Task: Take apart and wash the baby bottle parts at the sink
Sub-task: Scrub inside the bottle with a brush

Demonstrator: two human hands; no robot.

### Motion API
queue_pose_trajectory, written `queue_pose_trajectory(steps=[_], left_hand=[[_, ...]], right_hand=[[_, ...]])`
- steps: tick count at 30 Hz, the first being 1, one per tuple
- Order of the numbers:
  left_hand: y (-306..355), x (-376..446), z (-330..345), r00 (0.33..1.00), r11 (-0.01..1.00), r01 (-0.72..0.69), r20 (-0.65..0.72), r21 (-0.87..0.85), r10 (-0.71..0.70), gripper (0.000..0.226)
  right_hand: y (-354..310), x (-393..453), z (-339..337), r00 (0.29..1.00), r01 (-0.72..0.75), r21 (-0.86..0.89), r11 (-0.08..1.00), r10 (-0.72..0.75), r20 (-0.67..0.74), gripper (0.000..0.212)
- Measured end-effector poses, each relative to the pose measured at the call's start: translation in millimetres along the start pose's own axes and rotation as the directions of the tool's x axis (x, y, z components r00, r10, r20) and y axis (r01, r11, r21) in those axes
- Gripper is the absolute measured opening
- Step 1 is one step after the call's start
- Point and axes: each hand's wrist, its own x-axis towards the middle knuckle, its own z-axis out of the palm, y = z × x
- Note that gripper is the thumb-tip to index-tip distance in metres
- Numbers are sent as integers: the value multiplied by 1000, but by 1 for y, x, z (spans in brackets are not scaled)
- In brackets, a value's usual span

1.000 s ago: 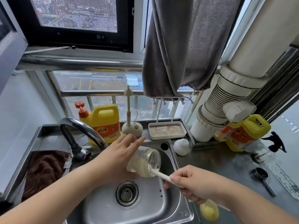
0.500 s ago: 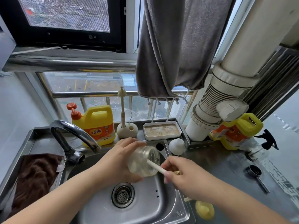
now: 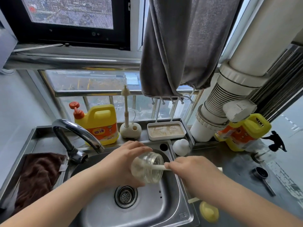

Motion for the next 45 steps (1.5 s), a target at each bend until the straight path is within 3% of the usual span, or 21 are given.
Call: queue_pose_trajectory(steps=[3, 5, 9, 13, 16, 19, 23, 25, 28, 32, 35, 37, 41, 45], left_hand=[[1, 2, -3, 999, 999, 21, 27, -37, -20, 93], [3, 3, -1, 1000, 999, 6, 9, -43, -5, 93], [0, 5, 0, 993, 1000, -28, -110, 15, 29, 92], [-3, 4, 4, 982, 989, -81, -161, 126, 101, 90], [-2, 4, 6, 969, 981, -121, -198, 155, 150, 84], [-5, 4, 5, 961, 971, -144, -205, 192, 184, 83], [-15, 1, 0, 967, 976, -99, -212, 192, 139, 89], [-17, 0, -1, 968, 980, -76, -222, 185, 117, 92], [-17, -2, 1, 967, 982, -67, -231, 175, 108, 93], [-17, 1, 1, 962, 990, -52, -261, 131, 85, 91], [-13, 3, 1, 959, 988, -82, -258, 134, 115, 91], [-11, 4, 2, 955, 984, -101, -263, 145, 137, 92], [-12, 5, 5, 937, 960, -155, -273, 235, 218, 92], [-14, 4, 8, 920, 950, -175, -301, 257, 251, 94]], right_hand=[[7, -3, 7, 961, 93, -149, 984, -128, -244, 46], [5, 0, 13, 954, 67, -169, 983, -113, -277, 52], [-10, 5, 16, 981, -133, -79, 988, 120, -149, 56], [-16, 10, 12, 955, -288, 164, 943, 271, 119, 22], [-13, 10, 16, 958, -271, 383, 883, 210, 193, 9], [-11, 6, 8, 947, -300, 606, 737, 152, 283, 19], [-5, 1, -2, 896, -409, 730, 547, 91, 434, 25], [-1, -2, -2, 882, -447, 658, 606, 176, 438, 26], [3, -7, -2, 924, -381, 453, 806, 312, 222, 16], [-2, -8, 0, 959, -239, 531, 813, 283, -1, 19], [-7, -4, 7, 958, -179, 488, 854, 265, -111, 12], [-7, 1, 11, 951, -221, 466, 857, 296, -93, 13], [-13, 9, 15, 949, -310, 398, 863, 305, 77, 16], [-11, 11, 3, 934, -356, 584, 730, 268, 234, 14]])
